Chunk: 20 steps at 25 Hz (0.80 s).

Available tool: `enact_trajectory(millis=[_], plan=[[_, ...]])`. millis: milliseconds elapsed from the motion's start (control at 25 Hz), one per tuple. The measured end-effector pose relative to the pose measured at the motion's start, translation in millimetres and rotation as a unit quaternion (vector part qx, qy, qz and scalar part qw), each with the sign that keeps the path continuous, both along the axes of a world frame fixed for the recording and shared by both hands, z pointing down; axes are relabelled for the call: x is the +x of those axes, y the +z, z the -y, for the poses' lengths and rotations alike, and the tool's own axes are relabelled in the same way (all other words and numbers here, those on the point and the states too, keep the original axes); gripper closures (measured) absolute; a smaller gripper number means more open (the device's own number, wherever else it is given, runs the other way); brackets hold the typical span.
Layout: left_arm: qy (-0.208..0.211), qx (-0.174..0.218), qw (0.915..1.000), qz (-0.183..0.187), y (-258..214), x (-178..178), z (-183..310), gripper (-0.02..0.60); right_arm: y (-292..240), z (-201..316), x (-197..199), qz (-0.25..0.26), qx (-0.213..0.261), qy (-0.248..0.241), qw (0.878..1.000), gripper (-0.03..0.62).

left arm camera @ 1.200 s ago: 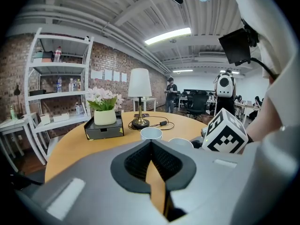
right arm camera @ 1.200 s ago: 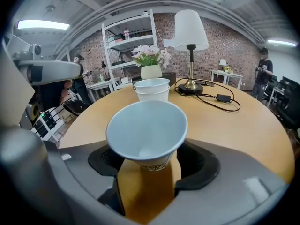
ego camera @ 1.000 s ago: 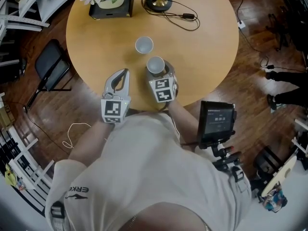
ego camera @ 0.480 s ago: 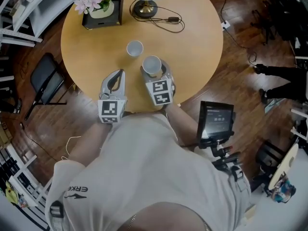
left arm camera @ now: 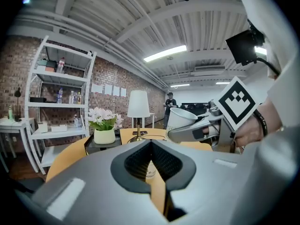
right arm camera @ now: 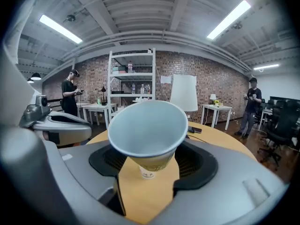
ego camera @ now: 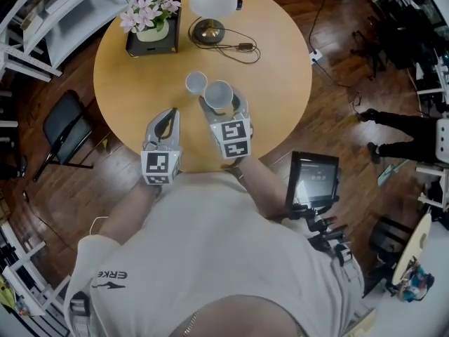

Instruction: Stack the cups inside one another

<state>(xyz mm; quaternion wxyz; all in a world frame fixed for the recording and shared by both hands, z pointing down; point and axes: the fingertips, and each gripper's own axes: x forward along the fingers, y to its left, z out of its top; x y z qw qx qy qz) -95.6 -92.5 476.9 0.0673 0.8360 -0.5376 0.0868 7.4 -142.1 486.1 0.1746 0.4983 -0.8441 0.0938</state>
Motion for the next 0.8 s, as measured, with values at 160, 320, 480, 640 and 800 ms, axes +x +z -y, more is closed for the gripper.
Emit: enact_trajectory(millis=[160, 320, 480, 640, 800], plan=[[-0.01, 0.008, 0.9999, -0.003, -6.3, -8.9, -6.5, 0.58, -31.0, 5.5, -6.7, 0.004, 0.033, -0.008, 0.999, 0.267], [-0.03, 0.022, 0.9993, -0.01, -16.0, -17.9, -9.4, 0.58, -57.2, 15.6, -15.6, 0.006, 0.061, -0.025, 0.998, 0.267], [-0.041, 0.03, 0.9986, -0.015, -19.2, -26.9, -14.7, 0.58, -76.1, 18.5, -24.1, 0.009, 0.08, -0.033, 0.996, 0.267], [-0.06, 0.041, 0.9972, -0.018, -30.8, -33.6, -13.8, 0.58, -87.7, 26.6, -32.4, 0.011, 0.091, -0.044, 0.995, 0.267], [-0.077, 0.045, 0.9959, -0.018, -31.6, -42.4, -14.7, 0.58, -86.5, 34.9, -36.8, 0.012, 0.088, -0.051, 0.995, 0.267]])
